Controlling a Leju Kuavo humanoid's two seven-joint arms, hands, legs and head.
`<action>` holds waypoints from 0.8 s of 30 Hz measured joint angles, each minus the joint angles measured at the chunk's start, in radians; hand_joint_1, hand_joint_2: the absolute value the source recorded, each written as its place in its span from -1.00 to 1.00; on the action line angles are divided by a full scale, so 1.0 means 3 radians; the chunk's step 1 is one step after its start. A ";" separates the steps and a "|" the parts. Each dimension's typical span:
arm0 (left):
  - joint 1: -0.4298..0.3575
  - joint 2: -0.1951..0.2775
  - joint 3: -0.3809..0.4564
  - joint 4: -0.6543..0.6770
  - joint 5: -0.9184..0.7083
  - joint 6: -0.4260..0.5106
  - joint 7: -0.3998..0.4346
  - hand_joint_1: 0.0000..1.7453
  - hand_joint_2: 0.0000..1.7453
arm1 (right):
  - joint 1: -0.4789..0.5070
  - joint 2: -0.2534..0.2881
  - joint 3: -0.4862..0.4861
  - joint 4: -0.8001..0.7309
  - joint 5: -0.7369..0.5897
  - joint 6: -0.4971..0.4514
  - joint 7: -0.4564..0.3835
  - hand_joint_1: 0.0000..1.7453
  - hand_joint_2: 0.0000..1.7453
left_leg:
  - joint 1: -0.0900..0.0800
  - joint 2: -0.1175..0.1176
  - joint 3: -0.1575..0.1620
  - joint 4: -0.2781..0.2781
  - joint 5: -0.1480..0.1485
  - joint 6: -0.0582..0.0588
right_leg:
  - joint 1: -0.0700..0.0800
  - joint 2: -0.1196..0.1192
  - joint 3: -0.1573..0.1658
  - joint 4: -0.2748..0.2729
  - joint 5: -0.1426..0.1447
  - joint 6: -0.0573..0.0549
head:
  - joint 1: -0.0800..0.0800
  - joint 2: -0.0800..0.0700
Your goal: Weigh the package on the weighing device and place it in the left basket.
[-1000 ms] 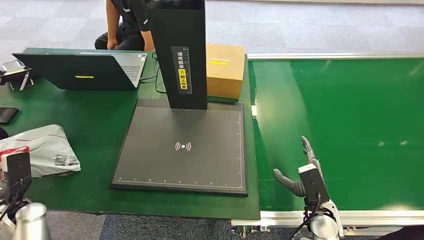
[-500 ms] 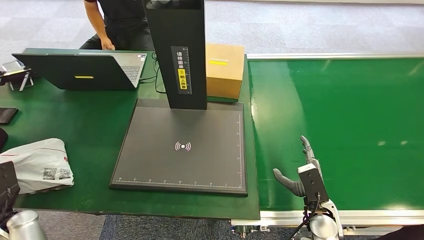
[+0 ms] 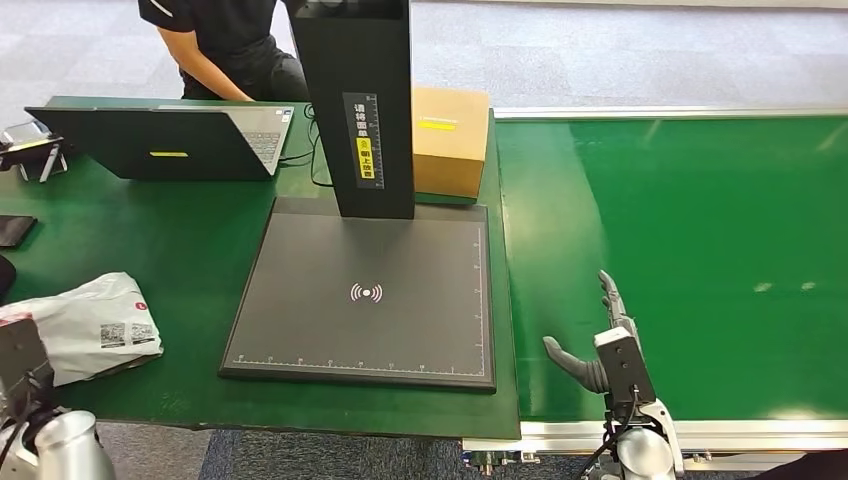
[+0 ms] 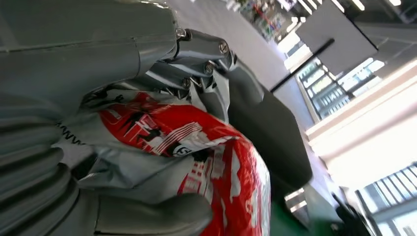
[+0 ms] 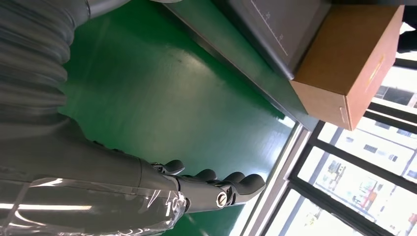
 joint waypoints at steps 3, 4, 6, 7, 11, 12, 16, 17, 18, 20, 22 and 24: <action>0.0086 -0.0040 -0.0285 -0.0108 0.0267 -0.0119 -0.0024 -1.00 1.00 | -0.0004 0.0000 0.0044 -0.0002 -0.0006 0.0000 -0.0001 -1.00 1.00 | 0.0000 0.0000 0.0000 0.0000 0.0000 0.0000 | 0.0000 0.0000 0.0000 0.0000 0.0000 0.0000 | 0.0001 0.0000; 0.0117 -0.0058 -0.0373 -0.0156 0.0327 -0.0174 -0.0033 -1.00 1.00 | -0.0006 0.0000 0.0056 -0.0002 -0.0007 0.0001 -0.0001 -1.00 1.00 | 0.0000 0.0000 0.0000 0.0000 0.0000 0.0000 | -0.0001 0.0000 0.0000 0.0000 0.0000 0.0000 | 0.0000 0.0000; 0.0187 -0.0091 -0.0570 -0.0261 0.0437 -0.0324 -0.0062 -1.00 1.00 | -0.0010 0.0000 0.0078 -0.0003 -0.0007 0.0005 -0.0004 -1.00 1.00 | 0.0000 0.0000 0.0000 0.0001 0.0000 0.0000 | -0.0001 0.0000 0.0000 0.0000 0.0000 0.0000 | 0.0000 0.0000; 0.0226 -0.0108 -0.0672 -0.0317 0.0504 -0.0388 -0.0084 -1.00 1.00 | -0.0014 0.0000 0.0086 -0.0003 -0.0007 0.0010 -0.0008 -1.00 1.00 | 0.0000 0.0000 0.0000 0.0000 0.0000 0.0000 | -0.0001 0.0000 0.0000 0.0000 0.0000 0.0000 | 0.0000 0.0000; 0.0365 -0.0185 -0.1035 -0.0571 0.0888 -0.0385 -0.0229 -1.00 1.00 | -0.0046 0.0000 0.0117 0.0006 -0.0010 0.0026 -0.0044 -1.00 1.00 | 0.0000 -0.0001 -0.0001 0.0000 -0.0001 0.0000 | -0.0001 0.0000 0.0000 0.0000 0.0000 0.0000 | 0.0000 0.0000; 0.0392 -0.0202 -0.1097 -0.0633 0.0970 -0.0359 -0.0275 -1.00 1.00 | -0.0053 0.0000 0.0122 0.0010 -0.0011 0.0027 -0.0052 -1.00 1.00 | 0.0000 -0.0001 -0.0001 0.0000 -0.0001 0.0000 | -0.0001 0.0000 0.0000 0.0000 0.0000 0.0000 | 0.0000 0.0000; 0.0461 -0.0243 -0.1252 -0.0807 0.1112 -0.0315 -0.0363 -1.00 1.00 | -0.0074 0.0000 0.0139 0.0028 -0.0015 0.0027 -0.0063 -1.00 1.00 | 0.0000 -0.0001 0.0000 0.0000 -0.0001 0.0000 | 0.0001 0.0000 0.0000 0.0000 0.0000 0.0000 | 0.0000 0.0000; 0.0473 -0.0251 -0.1275 -0.0836 0.1117 -0.0313 -0.0366 -1.00 1.00 | -0.0076 0.0000 0.0143 0.0031 -0.0015 0.0027 -0.0064 -1.00 1.00 | 0.0000 -0.0001 0.0000 0.0000 0.0000 0.0000 | 0.0001 0.0000 0.0000 0.0000 0.0000 0.0000 | 0.0000 0.0000; 0.0483 -0.0259 -0.1297 -0.0862 0.1117 -0.0311 -0.0368 -1.00 1.00 | -0.0079 0.0000 0.0147 0.0033 -0.0016 0.0027 -0.0064 -1.00 1.00 | 0.0000 -0.0001 0.0000 0.0000 0.0000 0.0000 | 0.0001 0.0000 0.0000 0.0000 0.0000 0.0000 | 0.0000 0.0000; 0.0500 -0.0271 -0.1332 -0.0907 0.1118 -0.0311 -0.0371 -1.00 1.00 | -0.0083 0.0000 0.0154 0.0036 -0.0016 0.0027 -0.0065 -1.00 1.00 | 0.0000 -0.0001 0.0000 0.0000 0.0000 0.0000 | 0.0002 0.0000 0.0000 0.0000 0.0000 0.0000 | 0.0000 0.0000; 0.0511 -0.0277 -0.1356 -0.0938 0.1149 -0.0316 -0.0385 -1.00 1.00 | -0.0086 0.0000 0.0158 0.0037 -0.0017 0.0027 -0.0065 -1.00 1.00 | 0.0000 -0.0001 0.0000 0.0000 0.0000 0.0000 | 0.0002 0.0000 0.0000 0.0000 0.0000 0.0000 | 0.0000 0.0000; 0.0527 -0.0285 -0.1384 -0.0978 0.1249 -0.0360 -0.0426 -1.00 1.00 | -0.0089 0.0000 0.0160 0.0037 -0.0025 0.0027 -0.0069 -1.00 1.00 | 0.0000 -0.0001 0.0000 0.0000 0.0000 0.0000 | 0.0002 0.0000 0.0000 0.0000 0.0000 0.0000 | 0.0000 0.0000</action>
